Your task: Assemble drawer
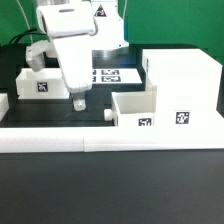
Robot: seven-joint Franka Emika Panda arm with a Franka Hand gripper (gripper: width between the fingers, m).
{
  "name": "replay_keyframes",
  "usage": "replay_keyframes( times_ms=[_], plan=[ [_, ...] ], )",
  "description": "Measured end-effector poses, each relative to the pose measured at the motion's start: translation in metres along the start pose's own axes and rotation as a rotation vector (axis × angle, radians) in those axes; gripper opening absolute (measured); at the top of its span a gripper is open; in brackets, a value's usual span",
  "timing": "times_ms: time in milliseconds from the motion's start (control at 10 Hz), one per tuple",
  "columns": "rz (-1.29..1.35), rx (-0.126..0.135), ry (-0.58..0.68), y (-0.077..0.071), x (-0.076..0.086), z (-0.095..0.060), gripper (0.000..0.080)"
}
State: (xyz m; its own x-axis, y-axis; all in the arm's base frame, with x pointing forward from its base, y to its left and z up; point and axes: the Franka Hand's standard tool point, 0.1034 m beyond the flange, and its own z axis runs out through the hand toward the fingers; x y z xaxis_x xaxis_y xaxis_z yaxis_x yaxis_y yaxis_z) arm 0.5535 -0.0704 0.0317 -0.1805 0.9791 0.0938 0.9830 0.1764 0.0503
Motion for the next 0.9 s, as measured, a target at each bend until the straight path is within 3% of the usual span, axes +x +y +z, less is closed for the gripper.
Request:
replay_keyframes(
  times_ms=[200, 400, 900],
  plan=[
    [0.013, 0.013, 0.080, 0.000, 0.000, 0.008, 0.0649],
    [0.068, 0.026, 0.099, 0.003, 0.024, 0.019, 0.0649],
    [0.157, 0.041, 0.100, 0.013, 0.060, 0.021, 0.0649]
  ],
)
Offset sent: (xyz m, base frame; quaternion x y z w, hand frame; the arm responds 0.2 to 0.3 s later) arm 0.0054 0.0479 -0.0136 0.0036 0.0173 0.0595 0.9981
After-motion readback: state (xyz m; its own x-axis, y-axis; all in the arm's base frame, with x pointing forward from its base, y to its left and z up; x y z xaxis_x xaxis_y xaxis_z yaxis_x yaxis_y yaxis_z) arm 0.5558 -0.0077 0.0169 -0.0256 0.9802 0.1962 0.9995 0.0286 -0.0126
